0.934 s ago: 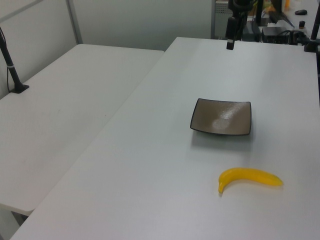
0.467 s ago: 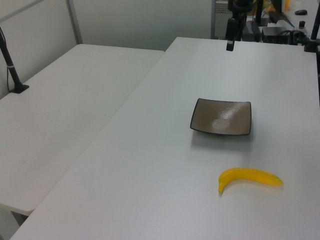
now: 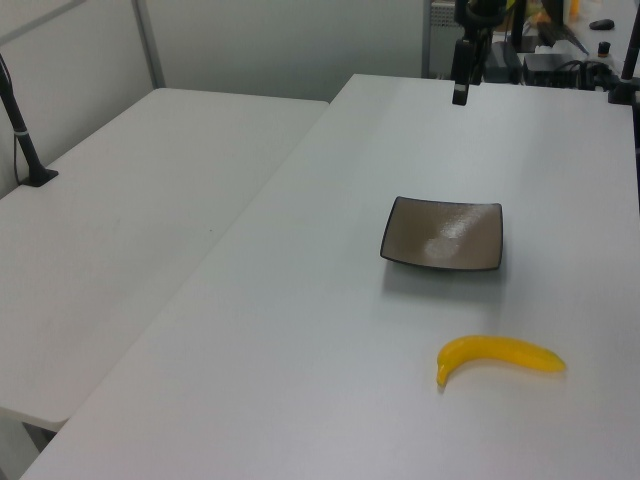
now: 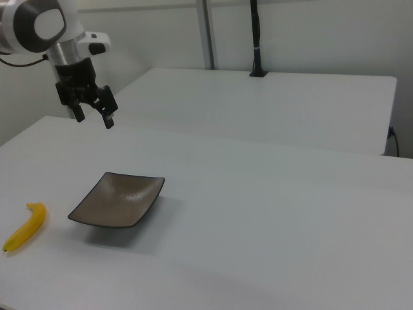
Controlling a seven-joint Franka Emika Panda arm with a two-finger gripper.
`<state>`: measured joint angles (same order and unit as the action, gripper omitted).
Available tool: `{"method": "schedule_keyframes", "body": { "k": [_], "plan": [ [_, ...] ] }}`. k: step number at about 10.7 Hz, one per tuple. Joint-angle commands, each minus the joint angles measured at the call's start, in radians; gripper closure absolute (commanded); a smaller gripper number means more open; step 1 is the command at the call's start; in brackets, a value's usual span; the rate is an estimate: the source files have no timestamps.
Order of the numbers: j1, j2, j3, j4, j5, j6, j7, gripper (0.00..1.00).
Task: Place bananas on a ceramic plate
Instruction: 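Move the gripper from rest toward the yellow banana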
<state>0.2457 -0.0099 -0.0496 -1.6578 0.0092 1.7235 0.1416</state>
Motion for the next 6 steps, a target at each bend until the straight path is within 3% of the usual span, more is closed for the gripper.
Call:
{"method": "schedule_keyframes", "body": {
  "k": [1, 2, 6],
  "plan": [
    [0.026, 0.005, 0.020, 0.007, 0.017, -0.024, -0.010, 0.00],
    [0.026, 0.005, 0.045, 0.012, 0.020, -0.022, -0.005, 0.00],
    [0.024, 0.002, 0.229, 0.013, 0.018, -0.044, 0.009, 0.00]
  ]
}}
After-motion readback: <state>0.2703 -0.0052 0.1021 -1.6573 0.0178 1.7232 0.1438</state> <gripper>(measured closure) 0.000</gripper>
